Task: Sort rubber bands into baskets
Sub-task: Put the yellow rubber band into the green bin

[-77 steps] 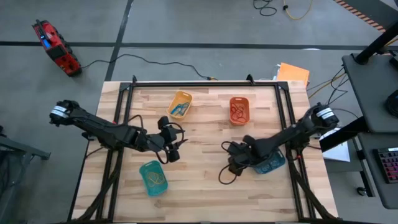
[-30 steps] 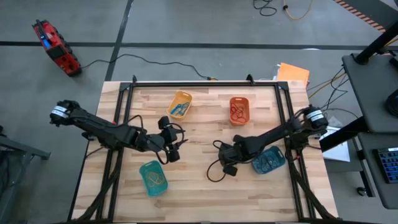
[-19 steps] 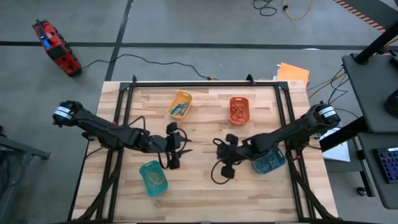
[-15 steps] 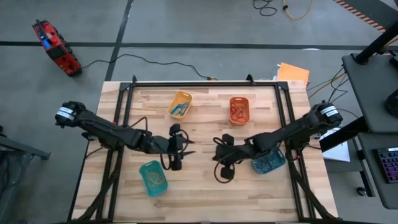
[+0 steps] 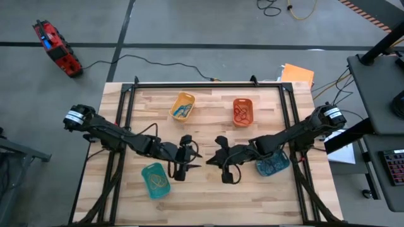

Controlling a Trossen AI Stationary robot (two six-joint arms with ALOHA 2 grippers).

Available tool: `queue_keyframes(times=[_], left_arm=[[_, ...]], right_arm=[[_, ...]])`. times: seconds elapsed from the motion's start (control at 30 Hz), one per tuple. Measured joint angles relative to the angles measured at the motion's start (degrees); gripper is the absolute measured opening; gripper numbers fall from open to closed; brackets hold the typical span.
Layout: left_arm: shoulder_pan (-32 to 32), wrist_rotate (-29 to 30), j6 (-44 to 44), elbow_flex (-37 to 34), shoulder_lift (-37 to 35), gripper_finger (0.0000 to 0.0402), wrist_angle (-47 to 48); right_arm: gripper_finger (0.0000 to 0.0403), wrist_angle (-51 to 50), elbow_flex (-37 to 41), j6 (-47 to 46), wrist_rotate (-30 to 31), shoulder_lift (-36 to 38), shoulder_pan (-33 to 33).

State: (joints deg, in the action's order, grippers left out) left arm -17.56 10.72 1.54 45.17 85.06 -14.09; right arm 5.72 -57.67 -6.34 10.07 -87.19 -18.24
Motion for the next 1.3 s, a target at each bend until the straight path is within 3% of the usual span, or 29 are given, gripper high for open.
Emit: queue_keyframes(times=[0.27, 0.47, 0.77, 0.97, 1.17, 1.3], left_arm=[[0.44, -0.73, 0.39, 0.0, 0.19, 0.0165, -1.65], [0.85, 3.1, 0.42, 0.0, 0.19, 0.0165, -1.87], [1.07, 3.24, -0.98, 0.0, 0.19, 0.016, -1.94], [1.07, 2.52, -1.25, 0.0, 0.19, 0.011, -1.31], [1.07, 1.77, -2.52, 0.0, 0.19, 0.0018, -0.35], [1.07, 2.41, -3.22, 0.0, 0.19, 0.0005, 0.14]], right_arm=[[0.0008, 2.24, -0.02, 2.87, 0.02, -0.03, 1.06], [0.0008, 2.31, -0.02, 3.68, 0.02, -0.03, 1.45], [0.0008, 2.31, -0.02, 5.05, 0.02, -0.03, 2.44], [0.0008, 2.31, -0.02, 6.11, 0.03, -0.03, 3.13], [0.0009, 2.29, -0.02, 6.44, 0.14, -0.03, 3.48], [0.0014, 2.29, -0.02, 6.0, 0.7, -0.03, 3.71]])
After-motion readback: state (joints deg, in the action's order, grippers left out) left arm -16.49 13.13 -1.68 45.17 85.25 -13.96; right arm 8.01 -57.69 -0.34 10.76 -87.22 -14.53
